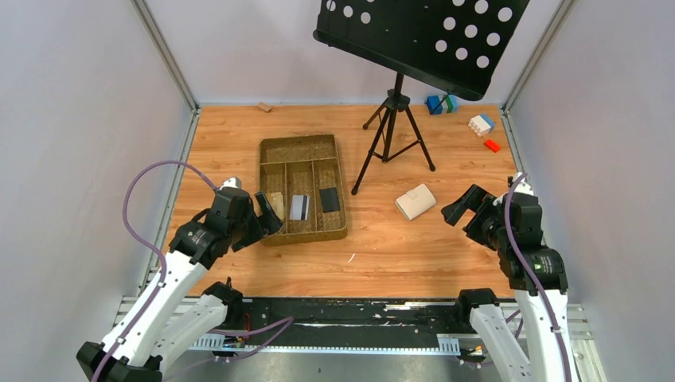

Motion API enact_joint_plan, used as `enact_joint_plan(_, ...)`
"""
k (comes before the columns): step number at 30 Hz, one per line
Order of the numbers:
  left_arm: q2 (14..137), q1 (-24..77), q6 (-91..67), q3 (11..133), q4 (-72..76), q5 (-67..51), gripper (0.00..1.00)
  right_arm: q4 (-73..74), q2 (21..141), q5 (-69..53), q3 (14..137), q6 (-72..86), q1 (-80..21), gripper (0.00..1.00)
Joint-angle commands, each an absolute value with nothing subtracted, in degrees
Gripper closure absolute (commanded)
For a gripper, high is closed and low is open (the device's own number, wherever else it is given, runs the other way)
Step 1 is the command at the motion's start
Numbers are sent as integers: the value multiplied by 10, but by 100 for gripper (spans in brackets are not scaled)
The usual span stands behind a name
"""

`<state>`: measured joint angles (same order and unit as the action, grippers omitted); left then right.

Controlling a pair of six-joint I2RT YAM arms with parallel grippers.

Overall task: Take the credit cards out of the card holder
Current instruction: Pick up the card holder from the center of the board.

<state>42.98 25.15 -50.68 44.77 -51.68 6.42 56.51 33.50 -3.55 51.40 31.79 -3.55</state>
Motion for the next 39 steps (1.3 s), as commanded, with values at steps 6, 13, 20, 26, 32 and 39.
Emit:
enact_joint_plan(6,426,255,-411,461,-480,14,0,590,404,55,525,359,-33,0)
enact_joint_plan(13,432,255,-364,444,-463,-59,0,522,518,-34,537,360,-34,0)
enact_joint_plan(20,444,255,-313,450,-389,-130,0,444,629,-70,529,411,-35,0)
enact_joint_plan(26,485,256,-314,455,-345,-172,0,434,747,-30,574,465,-57,0)
enact_joint_plan(32,494,255,-306,457,-348,-152,0,478,881,58,635,527,-100,0)
enact_joint_plan(39,490,255,-319,442,-336,-148,0,441,944,77,648,618,-131,0)
